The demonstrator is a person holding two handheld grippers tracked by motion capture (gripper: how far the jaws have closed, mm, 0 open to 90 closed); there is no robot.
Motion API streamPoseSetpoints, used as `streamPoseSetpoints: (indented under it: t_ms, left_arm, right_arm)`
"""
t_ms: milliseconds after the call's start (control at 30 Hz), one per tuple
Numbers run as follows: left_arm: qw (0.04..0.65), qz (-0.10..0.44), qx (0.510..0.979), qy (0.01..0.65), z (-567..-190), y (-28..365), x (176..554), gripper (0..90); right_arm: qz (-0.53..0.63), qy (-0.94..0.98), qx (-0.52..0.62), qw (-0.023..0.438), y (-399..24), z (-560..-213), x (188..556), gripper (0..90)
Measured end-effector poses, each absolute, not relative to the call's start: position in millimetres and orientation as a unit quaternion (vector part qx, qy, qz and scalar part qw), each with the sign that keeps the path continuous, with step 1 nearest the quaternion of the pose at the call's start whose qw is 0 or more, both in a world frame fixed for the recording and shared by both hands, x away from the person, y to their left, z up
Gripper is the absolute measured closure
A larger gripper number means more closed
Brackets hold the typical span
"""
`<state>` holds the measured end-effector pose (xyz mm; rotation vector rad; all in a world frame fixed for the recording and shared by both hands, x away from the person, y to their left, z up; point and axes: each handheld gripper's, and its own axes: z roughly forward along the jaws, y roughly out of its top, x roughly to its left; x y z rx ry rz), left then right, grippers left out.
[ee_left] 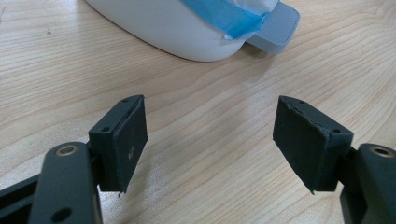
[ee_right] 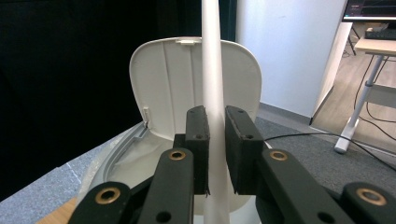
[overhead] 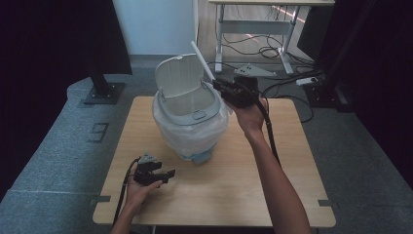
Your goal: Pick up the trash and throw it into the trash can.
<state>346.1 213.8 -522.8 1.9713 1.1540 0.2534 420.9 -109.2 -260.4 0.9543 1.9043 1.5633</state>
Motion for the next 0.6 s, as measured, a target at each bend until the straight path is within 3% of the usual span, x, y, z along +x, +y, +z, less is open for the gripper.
streamPoseSetpoints:
  t_ms: [600]
  left_arm:
    - [0.408, 0.099, 0.784, 0.457, -524, 213, 346, 26.0]
  right_arm:
    - [0.559, 0.711, 0.348, 0.247, -89, -259, 438, 80.1]
